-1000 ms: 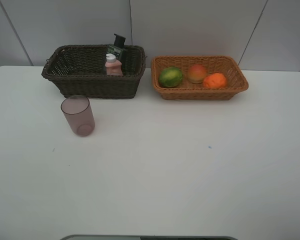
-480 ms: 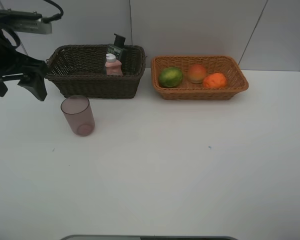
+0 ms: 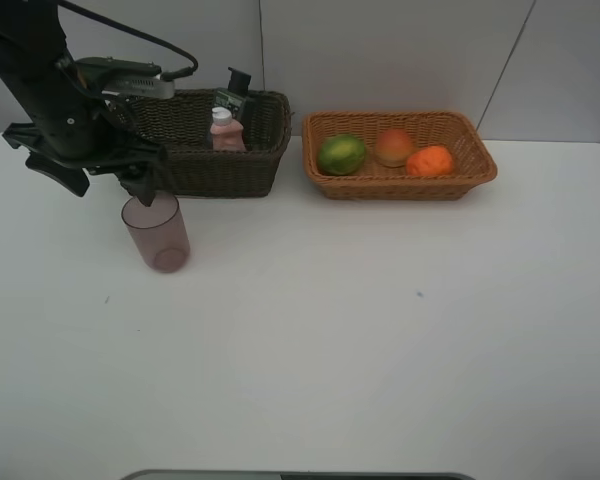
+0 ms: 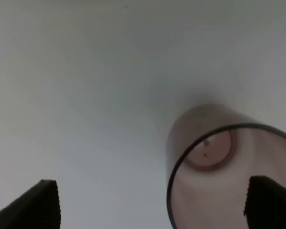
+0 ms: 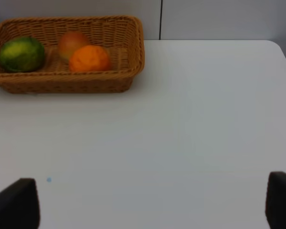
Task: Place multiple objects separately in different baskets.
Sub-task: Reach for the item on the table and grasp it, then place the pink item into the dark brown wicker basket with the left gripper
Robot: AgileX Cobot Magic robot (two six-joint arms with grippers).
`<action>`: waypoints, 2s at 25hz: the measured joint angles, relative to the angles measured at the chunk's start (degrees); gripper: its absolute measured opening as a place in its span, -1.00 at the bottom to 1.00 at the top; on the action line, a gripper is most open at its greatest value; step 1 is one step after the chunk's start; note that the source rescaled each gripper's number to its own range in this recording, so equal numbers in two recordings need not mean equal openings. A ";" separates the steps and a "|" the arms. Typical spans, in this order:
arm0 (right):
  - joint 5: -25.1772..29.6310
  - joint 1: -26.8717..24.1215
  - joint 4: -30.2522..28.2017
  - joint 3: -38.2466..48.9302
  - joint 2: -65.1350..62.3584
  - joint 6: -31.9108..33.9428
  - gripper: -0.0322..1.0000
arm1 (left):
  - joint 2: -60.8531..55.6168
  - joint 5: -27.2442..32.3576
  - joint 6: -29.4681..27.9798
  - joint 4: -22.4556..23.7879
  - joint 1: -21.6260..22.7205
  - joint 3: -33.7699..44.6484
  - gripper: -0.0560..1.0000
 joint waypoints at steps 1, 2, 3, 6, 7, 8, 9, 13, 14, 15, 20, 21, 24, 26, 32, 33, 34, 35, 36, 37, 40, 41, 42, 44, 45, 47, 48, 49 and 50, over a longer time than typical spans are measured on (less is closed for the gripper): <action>0.00 0.00 0.00 0.00 0.00 0.00 1.00 | 0.37 -0.69 -0.14 0.06 0.00 0.00 1.00; 0.00 0.00 0.00 0.00 0.00 0.00 1.00 | 0.82 -1.12 -0.28 0.06 0.00 0.00 1.00; 0.00 0.00 0.00 0.00 0.00 0.00 1.00 | 1.34 -1.41 -0.33 0.06 0.00 0.00 1.00; 0.00 0.00 0.00 0.00 0.00 0.00 1.00 | 2.93 -1.91 -0.53 0.06 0.00 0.00 1.00; 0.00 0.00 0.00 0.00 0.00 0.00 1.00 | 3.50 -1.96 -0.59 0.06 0.00 0.00 1.00; 0.00 0.00 0.00 0.00 0.00 0.00 1.00 | 3.96 -2.04 -0.73 0.06 0.00 0.00 1.00; 0.00 0.00 0.00 0.00 0.00 0.00 1.00 | 4.50 -2.17 -0.87 0.06 0.00 0.00 1.00; 0.00 0.00 0.00 0.00 0.00 0.00 1.00 | 6.59 -2.90 -1.10 0.06 0.00 0.00 1.00; 0.00 0.00 0.00 0.00 0.00 0.00 1.00 | 7.10 -3.37 -1.10 0.06 0.00 0.00 1.00; 0.00 0.00 0.00 0.00 0.00 0.00 1.00 | 7.48 -3.87 -1.21 0.06 0.00 0.00 1.00; 0.00 0.00 0.00 0.00 0.00 0.00 1.00 | 8.28 -5.45 -1.61 0.06 0.00 0.00 0.98; 0.00 0.00 0.00 0.00 0.00 0.00 1.00 | 8.28 -5.60 -1.61 0.06 0.00 0.00 0.96; 0.00 0.00 0.00 0.00 0.00 0.00 1.00 | 8.28 -6.40 -1.72 0.06 0.00 0.00 0.83; 0.00 0.00 0.00 0.00 0.00 0.00 1.00 | 8.39 -7.52 -1.79 0.06 0.00 0.00 0.71; 0.00 0.00 0.00 0.00 0.00 0.00 1.00 | 10.32 -8.22 -1.79 0.06 0.00 0.05 0.57; 0.00 0.00 0.00 0.00 0.00 0.00 1.00 | 10.39 -8.28 -1.82 0.06 0.00 0.12 0.54; 0.00 0.00 0.00 0.00 0.00 0.00 1.00 | 10.39 -8.28 -1.82 0.06 0.00 0.12 0.46; 0.00 0.00 0.00 0.00 0.00 0.00 1.00 | 10.39 -8.28 -1.82 0.06 0.00 0.12 0.36; 0.00 0.00 0.00 0.00 0.00 0.00 1.00 | 10.46 -8.28 -1.82 0.06 0.00 0.12 0.20; 0.00 0.00 0.00 0.00 0.00 0.00 1.00 | 10.67 -8.28 -1.82 0.06 0.00 0.12 0.01; 0.00 0.00 -0.01 0.00 0.00 0.00 1.00 | 11.34 -8.28 -1.86 0.06 0.00 0.12 -0.63; 0.00 0.00 -0.01 0.00 0.00 0.00 1.00 | 11.34 -8.28 -1.86 0.00 0.00 0.12 -0.83; 0.00 0.00 -0.01 0.00 0.00 0.00 1.00 | 11.34 -8.33 -1.92 0.07 0.00 0.12 -0.89; 0.00 0.00 -0.01 0.00 0.00 0.00 1.00 | 11.34 -8.28 -1.96 0.08 0.00 0.12 -0.89; 0.00 0.00 -0.01 0.00 0.00 0.00 1.00 | 11.34 -8.28 -1.96 0.08 0.00 0.12 -0.89; 0.00 0.00 -0.01 0.00 0.00 0.00 1.00 | 11.34 -8.28 -1.96 0.08 0.00 0.12 -0.89; 0.00 0.00 -0.01 0.00 0.00 0.00 1.00 | 11.28 -8.13 -1.96 0.08 0.00 0.12 -0.89; 0.00 0.00 -0.01 0.00 0.00 0.00 1.00 | 11.16 -8.09 -1.96 0.08 0.00 0.12 -0.89; 0.00 0.00 -0.01 0.00 0.00 0.00 1.00 | 10.88 -7.86 -1.96 0.08 0.00 0.12 -0.89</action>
